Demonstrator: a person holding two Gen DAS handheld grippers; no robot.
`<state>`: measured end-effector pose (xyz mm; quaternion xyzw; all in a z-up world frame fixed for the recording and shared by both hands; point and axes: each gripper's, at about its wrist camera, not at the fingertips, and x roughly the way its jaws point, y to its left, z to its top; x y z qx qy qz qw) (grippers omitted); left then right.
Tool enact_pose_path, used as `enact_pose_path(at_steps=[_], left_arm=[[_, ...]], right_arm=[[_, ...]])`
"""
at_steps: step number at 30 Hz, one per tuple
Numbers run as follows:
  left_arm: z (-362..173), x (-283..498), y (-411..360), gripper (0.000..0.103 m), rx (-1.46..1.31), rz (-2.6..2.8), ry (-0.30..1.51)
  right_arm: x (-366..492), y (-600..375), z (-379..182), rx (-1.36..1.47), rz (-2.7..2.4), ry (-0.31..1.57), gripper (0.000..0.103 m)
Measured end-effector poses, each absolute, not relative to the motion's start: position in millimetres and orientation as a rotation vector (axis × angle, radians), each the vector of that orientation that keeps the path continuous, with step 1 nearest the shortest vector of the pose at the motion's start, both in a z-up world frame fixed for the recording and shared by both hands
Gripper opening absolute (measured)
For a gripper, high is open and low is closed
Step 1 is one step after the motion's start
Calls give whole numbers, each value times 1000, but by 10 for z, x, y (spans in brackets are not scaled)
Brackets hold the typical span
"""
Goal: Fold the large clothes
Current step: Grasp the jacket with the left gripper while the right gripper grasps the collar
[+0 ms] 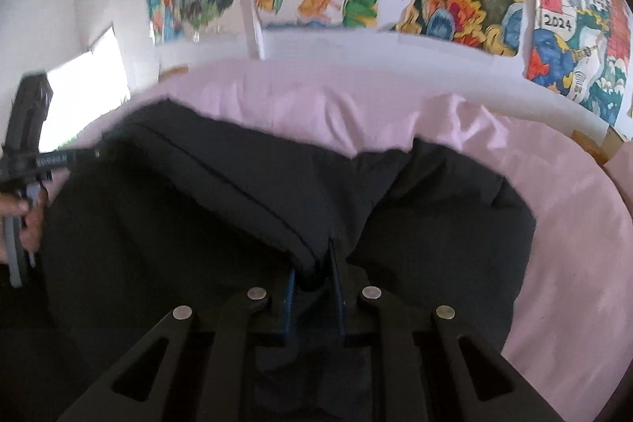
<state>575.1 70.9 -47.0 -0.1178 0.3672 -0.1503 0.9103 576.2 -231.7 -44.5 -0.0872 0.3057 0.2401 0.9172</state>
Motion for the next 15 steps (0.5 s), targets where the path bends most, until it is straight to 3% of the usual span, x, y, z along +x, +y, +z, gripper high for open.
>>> enact_pose_path(at_steps=[6, 15], left_arm=[[-734, 5816, 711, 4, -214, -331, 767], [-758, 5766, 736, 4, -209, -327, 760]], right_arm=[[5838, -2249, -713, -210, 467, 684, 15], [5731, -2522, -193, -41, 566, 612, 16]])
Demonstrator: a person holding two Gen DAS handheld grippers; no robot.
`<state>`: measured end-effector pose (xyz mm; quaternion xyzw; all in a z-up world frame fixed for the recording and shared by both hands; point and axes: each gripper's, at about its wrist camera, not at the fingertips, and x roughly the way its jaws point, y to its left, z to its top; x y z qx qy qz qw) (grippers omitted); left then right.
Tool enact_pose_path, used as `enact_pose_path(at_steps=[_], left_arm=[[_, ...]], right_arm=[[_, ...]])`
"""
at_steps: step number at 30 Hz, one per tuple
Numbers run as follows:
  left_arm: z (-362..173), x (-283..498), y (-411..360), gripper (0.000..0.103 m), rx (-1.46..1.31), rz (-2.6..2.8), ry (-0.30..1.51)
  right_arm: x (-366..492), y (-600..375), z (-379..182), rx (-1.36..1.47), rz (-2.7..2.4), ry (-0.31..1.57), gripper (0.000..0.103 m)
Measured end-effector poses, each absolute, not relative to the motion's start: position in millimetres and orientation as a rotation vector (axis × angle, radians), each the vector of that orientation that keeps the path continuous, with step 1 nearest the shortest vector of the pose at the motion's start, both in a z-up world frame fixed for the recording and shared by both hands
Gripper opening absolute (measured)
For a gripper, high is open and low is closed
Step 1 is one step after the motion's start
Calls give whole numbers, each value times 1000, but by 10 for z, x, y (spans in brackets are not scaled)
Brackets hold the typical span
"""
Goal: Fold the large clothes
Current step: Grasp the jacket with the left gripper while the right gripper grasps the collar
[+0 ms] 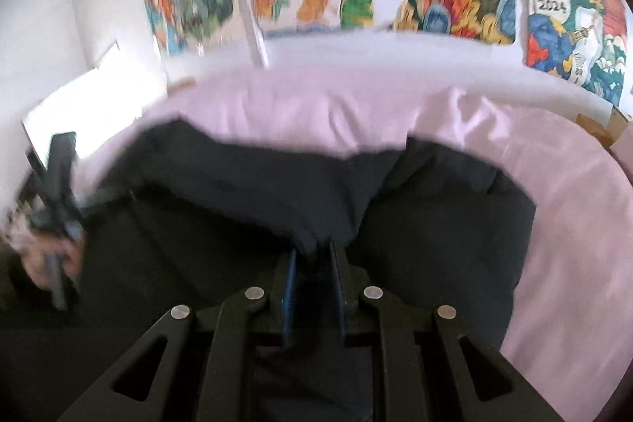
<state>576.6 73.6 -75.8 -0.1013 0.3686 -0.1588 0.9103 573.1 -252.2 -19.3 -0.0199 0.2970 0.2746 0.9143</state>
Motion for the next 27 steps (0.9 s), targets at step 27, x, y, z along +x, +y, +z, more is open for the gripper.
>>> enact_pose_path(at_steps=[27], left_arm=[[-700, 5704, 866, 5, -251, -383, 746]], right_arm=[[6367, -1953, 43, -55, 580, 685, 31]])
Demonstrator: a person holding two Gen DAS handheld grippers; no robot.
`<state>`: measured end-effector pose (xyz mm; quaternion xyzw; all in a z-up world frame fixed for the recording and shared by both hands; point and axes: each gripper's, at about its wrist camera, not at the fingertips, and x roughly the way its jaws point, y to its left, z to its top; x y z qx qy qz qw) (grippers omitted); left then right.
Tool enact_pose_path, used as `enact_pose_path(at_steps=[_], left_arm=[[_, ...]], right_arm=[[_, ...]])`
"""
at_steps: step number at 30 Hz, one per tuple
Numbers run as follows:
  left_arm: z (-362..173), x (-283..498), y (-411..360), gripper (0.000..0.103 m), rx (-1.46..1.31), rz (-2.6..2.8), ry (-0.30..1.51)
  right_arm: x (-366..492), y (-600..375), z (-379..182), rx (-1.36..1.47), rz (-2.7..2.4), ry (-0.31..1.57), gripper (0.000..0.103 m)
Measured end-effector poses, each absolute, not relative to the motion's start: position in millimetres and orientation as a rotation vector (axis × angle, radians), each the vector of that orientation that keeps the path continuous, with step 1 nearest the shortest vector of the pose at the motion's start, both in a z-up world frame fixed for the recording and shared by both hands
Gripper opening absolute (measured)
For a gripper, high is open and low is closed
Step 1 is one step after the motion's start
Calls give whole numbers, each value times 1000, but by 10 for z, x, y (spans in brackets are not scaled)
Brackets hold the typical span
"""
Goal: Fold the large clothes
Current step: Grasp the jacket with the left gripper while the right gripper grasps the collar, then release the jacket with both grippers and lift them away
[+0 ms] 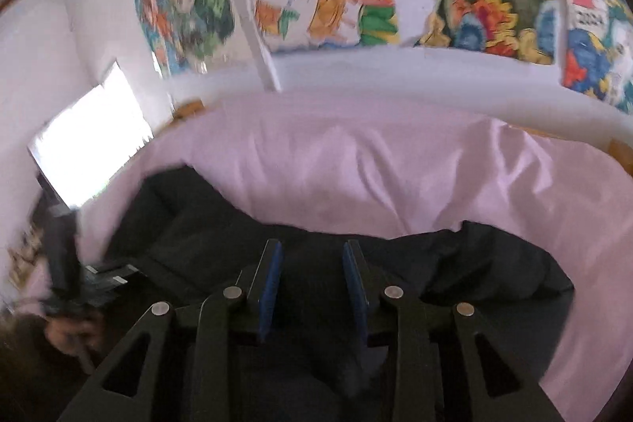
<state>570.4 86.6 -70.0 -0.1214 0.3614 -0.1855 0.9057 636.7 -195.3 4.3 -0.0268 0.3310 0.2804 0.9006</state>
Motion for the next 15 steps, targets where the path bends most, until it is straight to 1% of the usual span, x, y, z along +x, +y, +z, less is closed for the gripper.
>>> enact_pose_path(at_steps=[3, 4, 5, 6, 7, 8, 9, 11, 15], left_arm=[[-594, 5570, 920, 10, -236, -405, 743], [-547, 5499, 938, 16, -226, -412, 730], [-491, 5415, 959, 27, -222, -422, 706], [-435, 5321, 981, 35, -221, -428, 674], [-373, 5219, 1008, 52, -227, -431, 631], [-312, 5139, 1024, 64, -235, -435, 584], [-261, 5100, 1019, 66, -238, -431, 550], [-161, 5168, 952, 66, -224, -393, 545], [-150, 5593, 658, 66, -149, -277, 666]], right_arm=[[6308, -1864, -238, -134, 556, 712, 31], [6269, -1873, -303, -149, 548, 705, 31], [6231, -1899, -347, -152, 546, 699, 31], [6194, -1928, -379, -151, 544, 693, 31], [6170, -1949, -392, -151, 541, 688, 31], [6137, -1971, -399, -156, 536, 680, 31], [6106, -1983, -405, -163, 531, 672, 31], [6054, -1970, -426, -181, 517, 657, 31], [5979, -1906, -453, -234, 478, 630, 31]])
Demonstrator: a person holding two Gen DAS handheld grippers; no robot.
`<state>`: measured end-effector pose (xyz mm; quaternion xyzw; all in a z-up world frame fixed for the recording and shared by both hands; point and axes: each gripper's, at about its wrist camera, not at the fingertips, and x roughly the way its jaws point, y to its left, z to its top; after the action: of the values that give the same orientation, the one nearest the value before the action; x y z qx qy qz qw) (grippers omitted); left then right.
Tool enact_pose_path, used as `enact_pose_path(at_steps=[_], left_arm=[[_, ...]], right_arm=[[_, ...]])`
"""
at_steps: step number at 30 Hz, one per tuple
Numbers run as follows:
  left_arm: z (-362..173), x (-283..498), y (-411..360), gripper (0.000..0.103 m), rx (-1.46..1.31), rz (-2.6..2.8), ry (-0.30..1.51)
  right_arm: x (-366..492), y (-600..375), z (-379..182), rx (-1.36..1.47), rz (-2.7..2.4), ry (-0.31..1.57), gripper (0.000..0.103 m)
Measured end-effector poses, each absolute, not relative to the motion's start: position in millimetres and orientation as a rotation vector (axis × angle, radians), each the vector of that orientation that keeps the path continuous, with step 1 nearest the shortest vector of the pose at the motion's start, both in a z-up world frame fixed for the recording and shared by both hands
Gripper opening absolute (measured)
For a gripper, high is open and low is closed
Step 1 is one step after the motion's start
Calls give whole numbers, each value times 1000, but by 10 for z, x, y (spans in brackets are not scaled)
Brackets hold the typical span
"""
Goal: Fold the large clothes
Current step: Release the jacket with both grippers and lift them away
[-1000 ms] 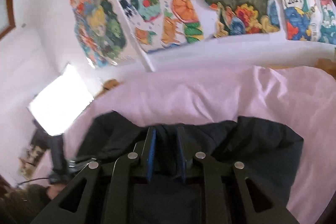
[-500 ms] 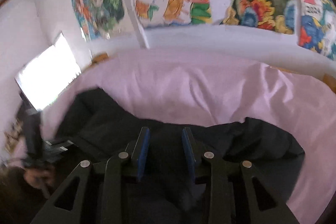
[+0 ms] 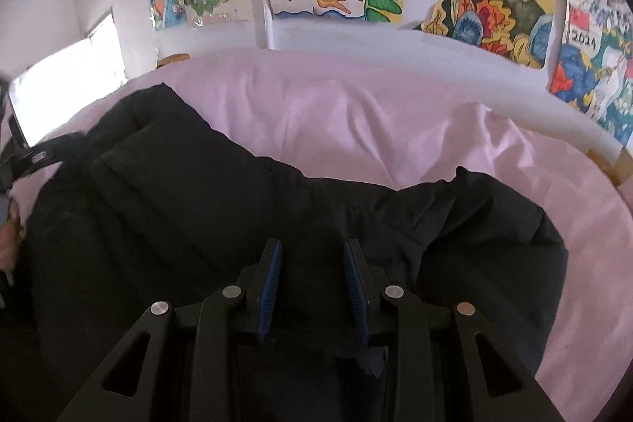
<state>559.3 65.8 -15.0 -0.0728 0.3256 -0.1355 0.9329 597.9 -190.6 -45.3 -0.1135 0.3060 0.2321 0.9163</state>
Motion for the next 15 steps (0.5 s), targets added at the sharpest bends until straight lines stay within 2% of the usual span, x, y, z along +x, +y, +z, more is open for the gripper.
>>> enact_pose_path(at_steps=[7, 15], left_arm=[[-540, 5871, 536, 68, -74, -289, 748], [-837, 6057, 440, 70, 11, -253, 785]], right_arm=[[5970, -1901, -530, -263, 481, 618, 32], [6290, -1844, -837, -216, 516, 697, 32]])
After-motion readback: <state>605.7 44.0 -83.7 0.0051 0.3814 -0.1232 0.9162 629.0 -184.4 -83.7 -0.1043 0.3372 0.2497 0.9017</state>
